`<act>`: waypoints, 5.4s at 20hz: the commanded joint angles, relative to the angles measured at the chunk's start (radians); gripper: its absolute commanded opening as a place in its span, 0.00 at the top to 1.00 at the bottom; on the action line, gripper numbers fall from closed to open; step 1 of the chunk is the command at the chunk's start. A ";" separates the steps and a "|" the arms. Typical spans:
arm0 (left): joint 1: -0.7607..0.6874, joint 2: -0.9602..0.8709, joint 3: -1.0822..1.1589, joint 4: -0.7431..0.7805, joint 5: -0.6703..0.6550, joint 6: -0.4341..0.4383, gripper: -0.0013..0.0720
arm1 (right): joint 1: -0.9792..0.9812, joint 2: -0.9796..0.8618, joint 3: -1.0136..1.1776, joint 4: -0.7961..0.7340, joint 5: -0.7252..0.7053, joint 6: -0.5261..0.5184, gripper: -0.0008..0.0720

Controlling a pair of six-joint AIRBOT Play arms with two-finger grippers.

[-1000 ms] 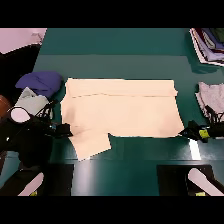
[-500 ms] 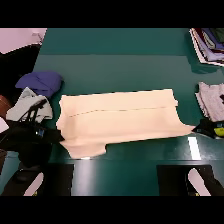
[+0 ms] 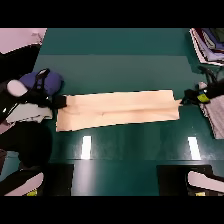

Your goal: Fold the shirts.

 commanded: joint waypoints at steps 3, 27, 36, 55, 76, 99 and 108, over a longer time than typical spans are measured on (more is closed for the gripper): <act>0.001 -0.255 0.203 0.004 0.089 0.034 0.94 | 0.041 -0.243 0.245 0.063 -0.026 0.019 0.96; -0.067 -0.248 0.277 -0.207 0.042 0.033 0.94 | -0.058 -0.295 -0.002 0.359 -0.063 -0.187 0.96; -0.407 -0.546 0.484 -0.211 0.132 0.029 0.94 | 0.096 -0.077 0.343 0.368 0.057 -0.112 0.97; -0.163 -0.399 0.606 -0.072 -0.004 0.028 0.94 | 0.638 -0.175 0.544 0.609 -0.232 -0.155 0.96; 0.226 -0.094 0.603 -0.020 -0.127 0.035 0.94 | 0.417 -0.259 0.070 0.444 -0.260 -0.052 0.14; -0.031 -0.095 0.574 -0.075 -0.109 0.054 0.94 | 0.422 -0.416 0.517 0.332 -0.206 -0.010 0.96; -0.131 -0.095 0.574 -0.087 -0.109 0.036 0.94 | -0.264 -0.185 0.517 0.150 -0.138 0.085 0.96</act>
